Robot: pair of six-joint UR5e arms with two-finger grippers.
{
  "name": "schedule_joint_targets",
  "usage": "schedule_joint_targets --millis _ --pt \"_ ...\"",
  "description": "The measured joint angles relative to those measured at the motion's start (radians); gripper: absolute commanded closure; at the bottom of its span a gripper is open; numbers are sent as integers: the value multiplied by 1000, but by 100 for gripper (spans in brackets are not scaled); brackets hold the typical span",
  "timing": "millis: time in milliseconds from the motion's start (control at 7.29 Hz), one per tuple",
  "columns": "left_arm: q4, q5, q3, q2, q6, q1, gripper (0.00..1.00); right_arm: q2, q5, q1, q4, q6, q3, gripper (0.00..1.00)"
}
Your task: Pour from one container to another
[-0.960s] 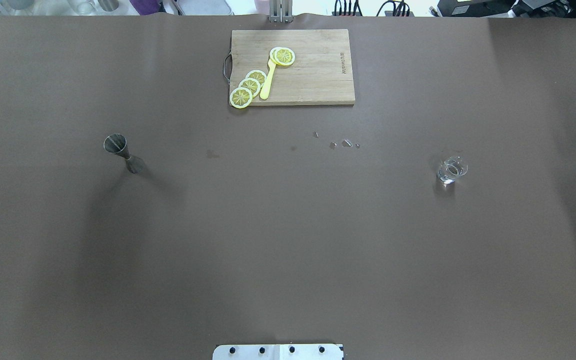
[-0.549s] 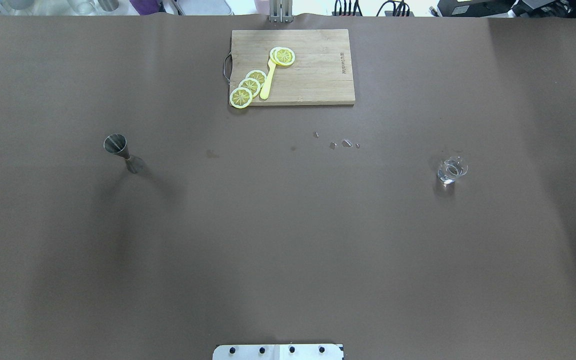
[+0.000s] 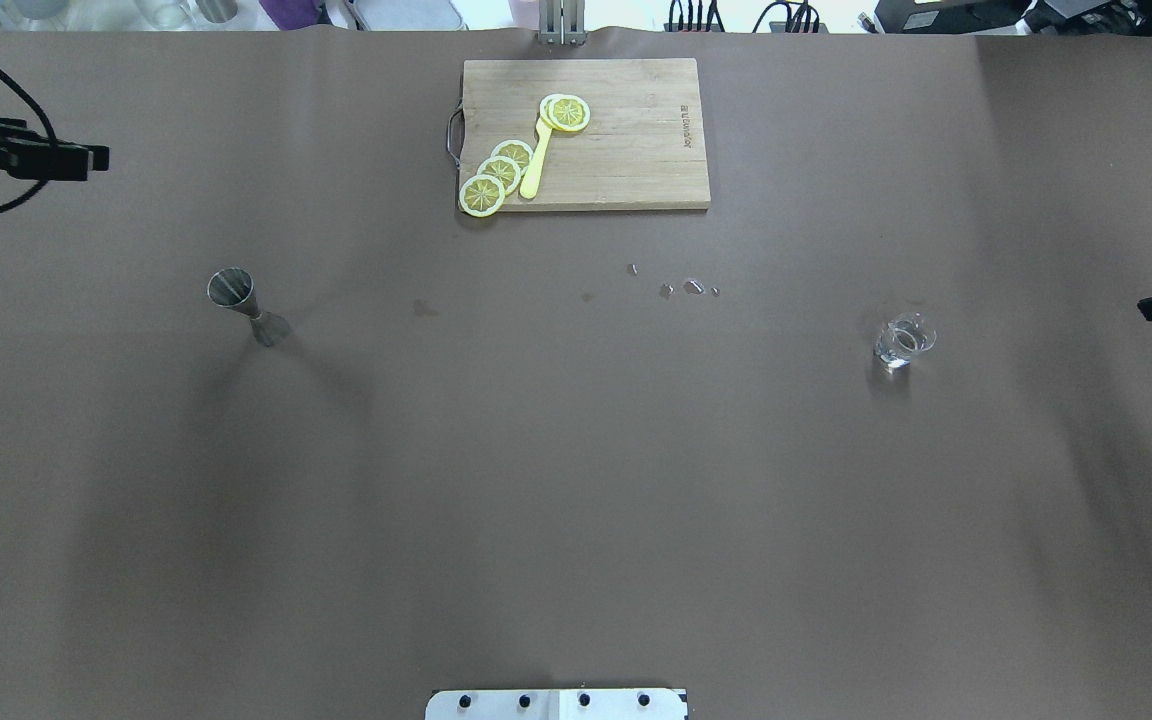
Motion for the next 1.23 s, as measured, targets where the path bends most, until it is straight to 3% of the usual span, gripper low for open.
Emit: schedule_joint_targets --millis 412,686,1235 --pt "-85 333 -28 2 -118 228 3 9 -108 -130 62 40 41 0" --pt "-127 595 -22 34 -189 372 3 -13 -167 -174 171 205 40 0" --pt "-199 1000 72 83 -408 597 3 -51 -351 -313 516 396 -92 0"
